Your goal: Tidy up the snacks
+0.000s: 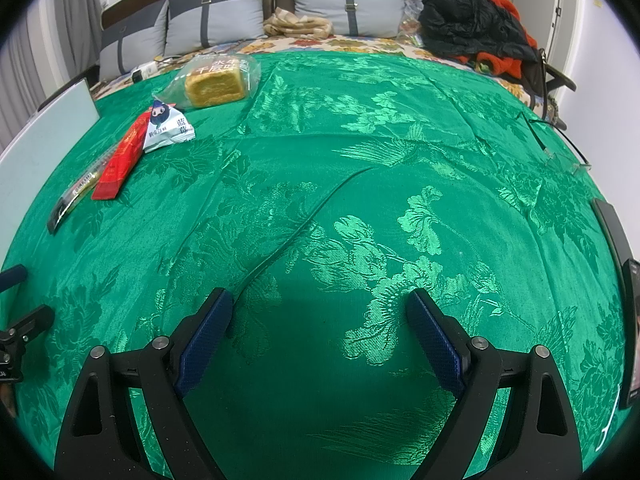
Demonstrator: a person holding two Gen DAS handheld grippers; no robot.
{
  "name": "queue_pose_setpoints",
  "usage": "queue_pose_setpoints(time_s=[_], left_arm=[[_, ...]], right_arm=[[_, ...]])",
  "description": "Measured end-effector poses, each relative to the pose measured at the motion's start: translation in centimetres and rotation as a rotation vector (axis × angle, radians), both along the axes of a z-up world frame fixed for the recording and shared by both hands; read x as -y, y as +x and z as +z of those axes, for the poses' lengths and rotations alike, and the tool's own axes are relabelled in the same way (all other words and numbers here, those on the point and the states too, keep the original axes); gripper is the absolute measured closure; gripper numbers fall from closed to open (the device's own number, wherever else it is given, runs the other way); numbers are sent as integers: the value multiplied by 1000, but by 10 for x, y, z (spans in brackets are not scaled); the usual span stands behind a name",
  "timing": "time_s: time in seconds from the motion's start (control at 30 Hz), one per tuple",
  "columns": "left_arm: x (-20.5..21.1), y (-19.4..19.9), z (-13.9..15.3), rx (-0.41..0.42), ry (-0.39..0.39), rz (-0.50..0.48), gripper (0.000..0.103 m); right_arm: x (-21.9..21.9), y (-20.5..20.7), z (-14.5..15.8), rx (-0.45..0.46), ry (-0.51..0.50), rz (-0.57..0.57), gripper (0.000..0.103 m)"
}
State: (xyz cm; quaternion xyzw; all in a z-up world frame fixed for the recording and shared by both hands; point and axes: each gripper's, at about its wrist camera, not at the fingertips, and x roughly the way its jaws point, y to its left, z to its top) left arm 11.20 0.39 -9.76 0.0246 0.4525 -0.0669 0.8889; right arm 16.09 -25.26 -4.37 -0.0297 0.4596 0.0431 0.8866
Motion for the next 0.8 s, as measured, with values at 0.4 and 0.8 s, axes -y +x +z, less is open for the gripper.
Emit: queue_pose_setpoints(time_s=[0.4,0.8], left_arm=[[-1,0,1,-7,-2,-9,0],[-46,100,55,-22,-128,115,2]], right_arm=[[0,0,0,0,0,0,12],[0,0,0,2,2,0,12]])
